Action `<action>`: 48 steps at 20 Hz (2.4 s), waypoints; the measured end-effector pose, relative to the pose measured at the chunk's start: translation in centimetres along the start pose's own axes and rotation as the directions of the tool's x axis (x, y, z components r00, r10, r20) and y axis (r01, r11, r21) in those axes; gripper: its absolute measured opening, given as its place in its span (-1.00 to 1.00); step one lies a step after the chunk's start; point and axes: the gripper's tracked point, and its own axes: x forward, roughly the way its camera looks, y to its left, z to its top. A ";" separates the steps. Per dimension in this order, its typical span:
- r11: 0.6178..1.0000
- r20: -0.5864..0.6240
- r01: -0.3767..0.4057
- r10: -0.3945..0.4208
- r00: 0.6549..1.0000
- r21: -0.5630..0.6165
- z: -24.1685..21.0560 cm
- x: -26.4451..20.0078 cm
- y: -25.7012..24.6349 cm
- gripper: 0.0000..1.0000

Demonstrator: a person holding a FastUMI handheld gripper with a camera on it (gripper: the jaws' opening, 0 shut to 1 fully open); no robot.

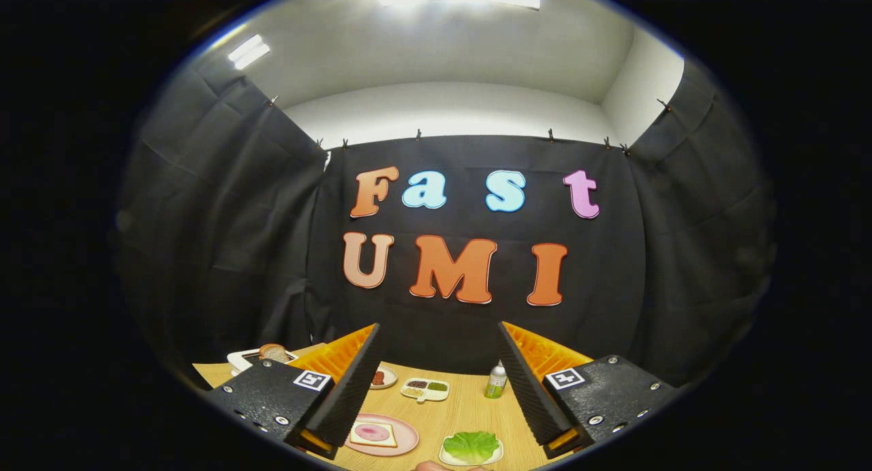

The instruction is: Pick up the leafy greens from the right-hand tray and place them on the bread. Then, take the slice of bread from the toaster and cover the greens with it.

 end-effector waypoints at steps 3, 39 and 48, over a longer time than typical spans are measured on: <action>1.000 -0.017 0.009 -0.009 1.000 0.005 -0.8 0.2 -0.3 0.97; 0.979 -0.797 -0.053 0.191 0.573 0.196 -36.0 5.9 -5.1 0.97; 0.982 -0.915 -0.098 0.187 0.358 0.162 -42.0 4.6 -5.1 0.95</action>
